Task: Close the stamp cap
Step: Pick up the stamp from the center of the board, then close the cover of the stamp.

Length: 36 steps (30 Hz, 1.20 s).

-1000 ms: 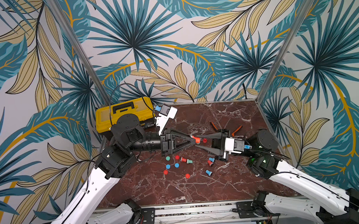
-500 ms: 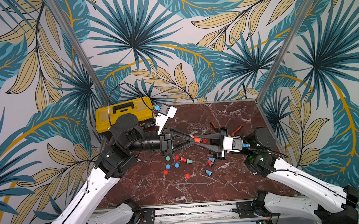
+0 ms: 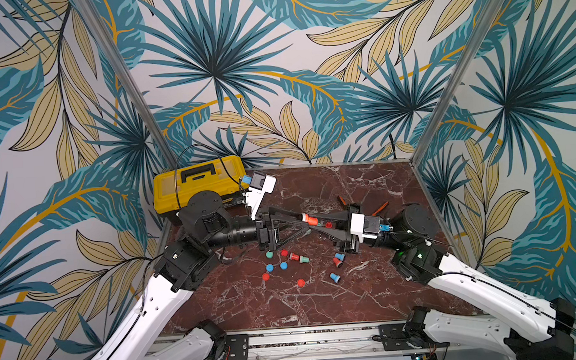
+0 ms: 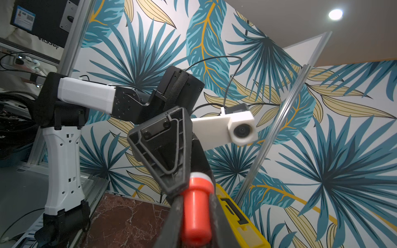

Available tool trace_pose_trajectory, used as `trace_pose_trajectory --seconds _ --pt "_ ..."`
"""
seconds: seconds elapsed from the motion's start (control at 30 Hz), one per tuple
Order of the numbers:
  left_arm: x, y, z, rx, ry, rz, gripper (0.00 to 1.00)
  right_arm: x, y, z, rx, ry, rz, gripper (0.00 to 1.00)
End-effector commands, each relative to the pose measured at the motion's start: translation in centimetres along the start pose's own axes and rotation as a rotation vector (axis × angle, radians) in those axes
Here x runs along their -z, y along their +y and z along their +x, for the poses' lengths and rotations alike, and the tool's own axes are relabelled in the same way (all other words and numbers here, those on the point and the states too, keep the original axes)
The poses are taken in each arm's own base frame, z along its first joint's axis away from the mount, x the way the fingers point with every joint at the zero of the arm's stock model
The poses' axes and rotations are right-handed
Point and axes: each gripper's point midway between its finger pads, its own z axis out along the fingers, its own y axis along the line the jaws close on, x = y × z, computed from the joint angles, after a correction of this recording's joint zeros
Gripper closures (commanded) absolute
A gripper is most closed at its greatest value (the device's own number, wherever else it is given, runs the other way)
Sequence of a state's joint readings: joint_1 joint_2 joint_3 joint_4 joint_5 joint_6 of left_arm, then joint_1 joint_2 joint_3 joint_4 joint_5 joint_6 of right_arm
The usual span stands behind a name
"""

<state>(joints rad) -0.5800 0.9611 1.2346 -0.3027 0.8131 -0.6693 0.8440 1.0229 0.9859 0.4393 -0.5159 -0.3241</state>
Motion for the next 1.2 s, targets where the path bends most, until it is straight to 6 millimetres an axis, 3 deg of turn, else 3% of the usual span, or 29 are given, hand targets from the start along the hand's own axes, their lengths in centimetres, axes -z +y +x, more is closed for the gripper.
trace_pose_trajectory --seconds 0.0,0.17,0.3,0.6,0.73,0.9,1.17 --pt "1.2 1.7 -0.9 -0.095 -0.073 -0.089 0.26 0.5 -0.7 1.5 -0.065 0.075 0.064 1.0" --pt "2.8 4.7 -1.2 -0.182 -0.104 -0.229 0.21 1.0 -1.6 5.5 -0.155 0.23 0.151 1.0" --pt "4.2 8.6 -0.6 -0.269 -0.079 -0.433 0.17 1.4 -1.6 8.8 -0.251 0.361 0.193 1.0" --pt "10.1 16.9 0.5 -0.485 -0.069 -0.955 0.06 2.7 -1.6 17.6 -0.602 0.716 0.366 1.0" --pt "12.5 19.7 1.4 -0.5 -0.041 -1.134 0.05 4.4 0.0 22.6 -0.798 0.91 0.467 1.0" --pt "14.0 21.8 2.5 -0.477 -0.015 -1.232 0.04 6.3 3.0 27.7 -1.012 1.136 0.55 1.0" --pt "14.5 21.8 2.9 -0.477 -0.022 -1.249 0.03 8.6 8.7 33.1 -1.231 1.489 0.547 1.0"
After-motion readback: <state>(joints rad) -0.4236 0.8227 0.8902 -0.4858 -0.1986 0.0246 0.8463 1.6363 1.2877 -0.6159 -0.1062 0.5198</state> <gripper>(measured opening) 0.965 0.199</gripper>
